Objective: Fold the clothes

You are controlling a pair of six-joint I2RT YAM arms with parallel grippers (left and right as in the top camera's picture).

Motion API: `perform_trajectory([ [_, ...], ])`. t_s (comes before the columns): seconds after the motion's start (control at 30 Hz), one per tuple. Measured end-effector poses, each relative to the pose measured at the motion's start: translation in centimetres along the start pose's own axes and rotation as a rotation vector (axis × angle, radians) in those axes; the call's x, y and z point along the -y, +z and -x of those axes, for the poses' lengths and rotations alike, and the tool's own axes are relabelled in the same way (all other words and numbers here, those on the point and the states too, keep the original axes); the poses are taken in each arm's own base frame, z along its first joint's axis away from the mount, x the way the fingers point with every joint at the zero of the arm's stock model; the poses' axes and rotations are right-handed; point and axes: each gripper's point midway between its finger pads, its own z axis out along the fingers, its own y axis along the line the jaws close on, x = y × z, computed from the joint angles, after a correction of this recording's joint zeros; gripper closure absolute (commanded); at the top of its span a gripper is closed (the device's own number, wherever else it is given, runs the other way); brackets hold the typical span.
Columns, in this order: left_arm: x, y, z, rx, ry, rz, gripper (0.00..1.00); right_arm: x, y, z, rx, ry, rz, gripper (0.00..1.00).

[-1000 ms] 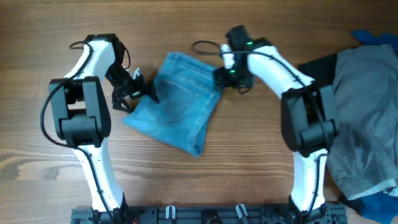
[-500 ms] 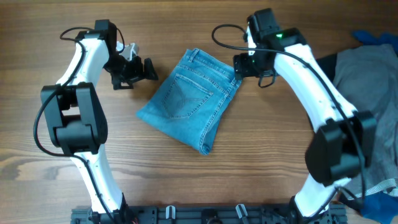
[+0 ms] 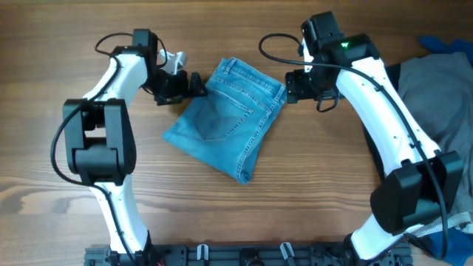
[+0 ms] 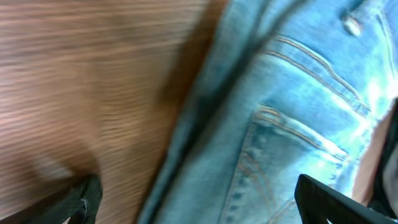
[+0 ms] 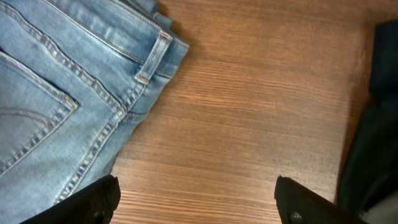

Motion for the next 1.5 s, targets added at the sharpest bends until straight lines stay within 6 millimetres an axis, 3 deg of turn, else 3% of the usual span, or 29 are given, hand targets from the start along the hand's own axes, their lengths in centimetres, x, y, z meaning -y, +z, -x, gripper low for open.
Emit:
perform_trajectory([
  [0.03, 0.5, 0.3, -0.4, -0.006, 0.008, -0.013, 0.06, 0.0, 0.0, 0.0, -0.001, 0.003, -0.001, 0.15],
  [0.1, 1.4, 0.9, -1.3, -0.028, 0.019, -0.032, 0.27, 0.0, 0.0, -0.1, -0.002, 0.006, -0.001, 0.15],
  [0.17, 2.5, 1.9, -2.6, -0.067, 0.04, -0.047, 0.81, 0.0, 0.0, -0.1, -0.002, 0.01, -0.001, 0.15],
  [0.2, 2.9, 2.5, -3.3, -0.085, 0.054, -0.044, 0.96, 0.0, 0.0, -0.1, -0.002, 0.011, -0.001, 0.15],
  [0.33, 3.8, 4.3, -5.7, -0.16, 0.066, -0.05, 0.96, 0.2, 0.0, 0.0, -0.001, 0.014, -0.009, 0.15],
  [0.47, 4.5, 4.7, -6.0, -0.17, 0.079, -0.058, 0.96, 0.5, 0.0, -0.1, -0.003, 0.013, -0.028, 0.15],
  [0.6, 4.0, 4.4, -5.7, -0.163, 0.063, -0.053, 0.96, 1.0, 0.0, -0.1, 0.0, 0.013, -0.055, 0.14],
  [0.7, 2.0, 3.3, -5.2, -0.14, -0.003, -0.016, 0.96, 1.3, -0.1, 0.0, 0.003, 0.017, -0.074, 0.13],
  [0.77, -0.3, 1.9, -4.5, -0.106, -0.066, 0.036, 0.96, 1.5, -0.1, -0.1, 0.002, 0.018, -0.082, 0.14],
  [0.93, -10.7, -5.3, -2.6, 0.079, -0.317, 0.241, 0.96, 2.2, -0.1, -0.3, -0.009, 0.037, -0.094, 0.13],
  [1.07, -20.7, -12.3, -3.1, 0.273, -0.562, 0.354, 0.96, 3.1, -0.1, -0.3, -0.015, 0.071, -0.105, 0.14],
  [1.13, -24.5, -15.0, -4.0, 0.351, -0.652, 0.396, 0.96, 3.4, -0.1, -0.3, -0.014, 0.085, -0.108, 0.13],
  [1.2, -26.7, -16.7, -4.6, 0.403, -0.703, 0.421, 0.96, 3.6, -0.1, -0.3, -0.014, 0.094, -0.112, 0.13],
  [1.23, -29.1, -18.5, -5.4, 0.455, -0.75, 0.457, 0.96, 3.6, -0.1, -0.3, -0.014, 0.098, -0.112, 0.13],
  [1.33, -31.1, -20.3, -6.6, 0.493, -0.802, 0.485, 0.96, 3.6, -0.1, -0.3, -0.014, 0.109, -0.112, 0.13],
  [1.43, -32.0, -22.5, -6.5, 0.529, -0.816, 0.516, 0.95, 3.6, -0.1, -0.5, -0.019, 0.113, -0.113, 0.13],
  [1.47, -32.1, -23.3, -6.1, 0.543, -0.813, 0.528, 0.78, 3.6, -0.1, -0.5, -0.02, 0.113, -0.113, 0.13],
  [1.5, -32.1, -24.3, -5.6, 0.559, -0.806, 0.54, 0.41, 3.6, -0.1, -0.5, -0.02, 0.113, -0.114, 0.13],
])
